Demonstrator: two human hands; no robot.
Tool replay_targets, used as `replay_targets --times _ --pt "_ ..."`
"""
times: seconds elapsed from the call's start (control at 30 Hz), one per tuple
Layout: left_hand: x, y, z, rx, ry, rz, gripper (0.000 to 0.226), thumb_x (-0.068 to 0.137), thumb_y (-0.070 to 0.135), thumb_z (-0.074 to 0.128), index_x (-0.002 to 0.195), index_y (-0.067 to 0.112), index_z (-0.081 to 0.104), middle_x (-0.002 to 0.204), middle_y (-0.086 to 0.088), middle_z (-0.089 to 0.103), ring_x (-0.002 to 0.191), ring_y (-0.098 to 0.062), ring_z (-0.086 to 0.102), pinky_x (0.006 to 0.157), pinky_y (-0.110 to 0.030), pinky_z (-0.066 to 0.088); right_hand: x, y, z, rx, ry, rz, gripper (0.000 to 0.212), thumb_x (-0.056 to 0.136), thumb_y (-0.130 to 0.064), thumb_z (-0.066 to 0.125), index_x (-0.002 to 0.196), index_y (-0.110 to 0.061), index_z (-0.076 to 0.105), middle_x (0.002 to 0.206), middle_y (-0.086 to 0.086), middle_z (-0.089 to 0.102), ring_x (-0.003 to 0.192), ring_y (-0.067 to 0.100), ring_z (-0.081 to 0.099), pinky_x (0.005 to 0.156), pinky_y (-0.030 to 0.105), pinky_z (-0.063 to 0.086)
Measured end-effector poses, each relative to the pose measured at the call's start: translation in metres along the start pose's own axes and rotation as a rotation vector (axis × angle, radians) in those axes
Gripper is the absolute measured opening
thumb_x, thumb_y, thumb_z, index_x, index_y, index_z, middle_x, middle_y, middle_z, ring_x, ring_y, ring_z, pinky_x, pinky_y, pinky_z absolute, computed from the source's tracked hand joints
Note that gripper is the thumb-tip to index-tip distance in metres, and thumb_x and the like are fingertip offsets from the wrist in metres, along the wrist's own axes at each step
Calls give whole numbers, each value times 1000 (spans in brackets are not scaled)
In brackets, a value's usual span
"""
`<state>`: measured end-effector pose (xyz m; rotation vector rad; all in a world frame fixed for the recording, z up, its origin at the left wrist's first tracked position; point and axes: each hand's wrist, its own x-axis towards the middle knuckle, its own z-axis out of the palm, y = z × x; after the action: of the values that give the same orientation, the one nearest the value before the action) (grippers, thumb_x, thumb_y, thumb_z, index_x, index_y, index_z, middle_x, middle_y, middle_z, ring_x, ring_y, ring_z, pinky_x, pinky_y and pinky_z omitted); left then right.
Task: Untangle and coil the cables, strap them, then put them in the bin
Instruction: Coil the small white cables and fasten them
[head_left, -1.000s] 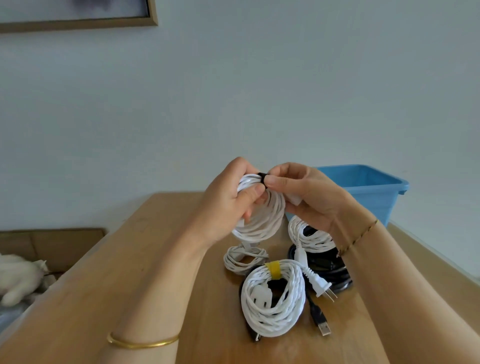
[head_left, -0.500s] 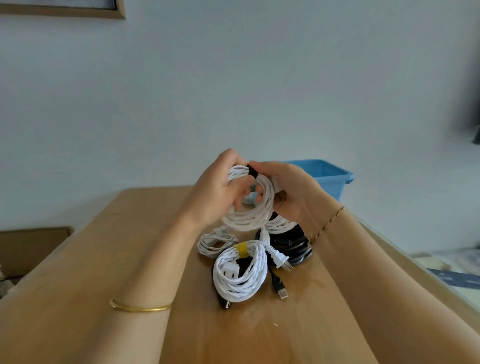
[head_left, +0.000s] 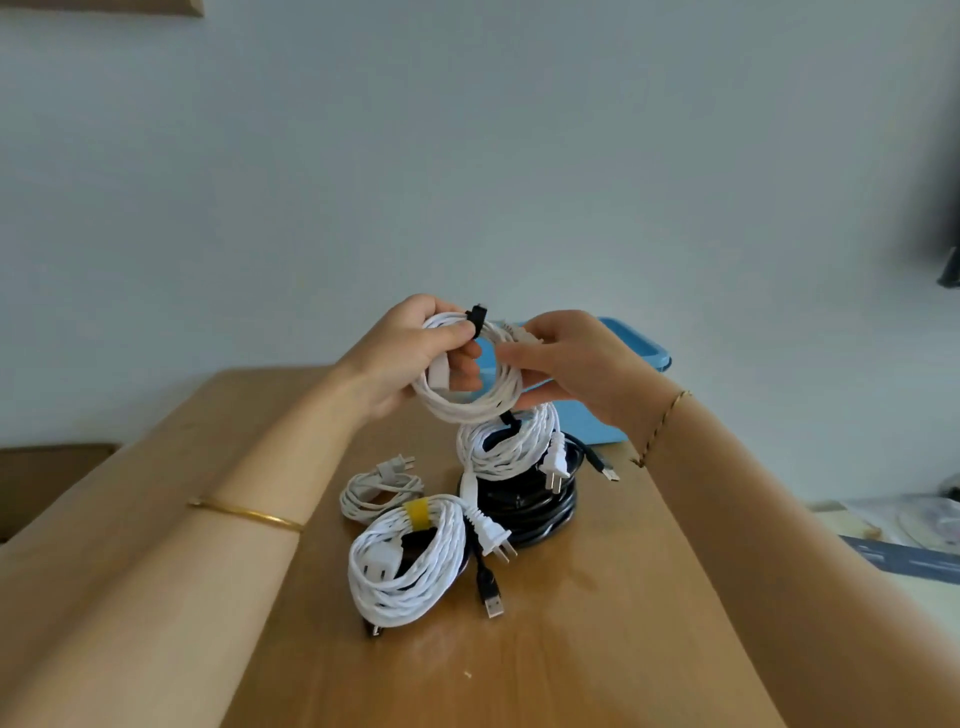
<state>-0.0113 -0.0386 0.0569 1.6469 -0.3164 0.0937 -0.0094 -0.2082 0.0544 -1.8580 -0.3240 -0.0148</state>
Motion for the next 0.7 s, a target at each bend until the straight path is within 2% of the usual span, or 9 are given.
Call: replay_targets --times 0.17,0.23,0.3,0.4,0.5,0.57,0.7 --pt "42 5 12 135 37 -26 8 97 13 53 103 8 52 99 -13 62 69 -13 66 60 -26 57 33 7 -25 91 18 14 32 88 -11 65 103 17 59 97 28 68 85 33 70 74 38 60" --pt "59 4 11 199 84 -24 8 97 19 54 100 13 53 102 -10 60 76 -11 62 64 -25 53 52 11 -35 113 72 21 29 87 -9 65 98 18 59 90 28 66 78 32 69 72 38 60" --pt "73 -2 2 283 134 -20 9 97 23 53 101 14 54 105 -5 58 82 -10 59 67 -24 51 72 14 -41 88 146 22 19 87 -7 64 87 11 61 79 22 63 68 28 66 68 36 60" --pt "79 -19 -20 386 117 -92 6 97 19 53 99 13 55 110 -7 56 93 -16 60 73 -30 56 100 19 -46 -35 254 70 16 86 -8 62 73 0 57 70 15 60 60 23 62 63 32 60" --pt "83 -39 -43 589 56 -183 7 94 10 56 101 11 57 106 -8 59 90 -19 61 74 -34 56 121 24 -44 -311 284 86 13 83 -12 60 75 -2 58 69 16 62 64 26 64 63 33 54" --pt "86 -48 -53 815 -72 -308 15 91 9 61 105 12 57 110 -7 61 91 -19 62 76 -34 56 130 27 -40 -507 288 77 16 80 -18 58 69 -5 56 68 13 60 64 25 58 60 32 45" --pt "78 -63 -50 1224 -555 -746 40 87 24 69 122 13 56 122 -3 58 102 -15 60 85 -32 56 138 38 -28 -749 191 114 29 81 -18 56 57 -9 43 65 8 55 65 25 52 59 27 39"
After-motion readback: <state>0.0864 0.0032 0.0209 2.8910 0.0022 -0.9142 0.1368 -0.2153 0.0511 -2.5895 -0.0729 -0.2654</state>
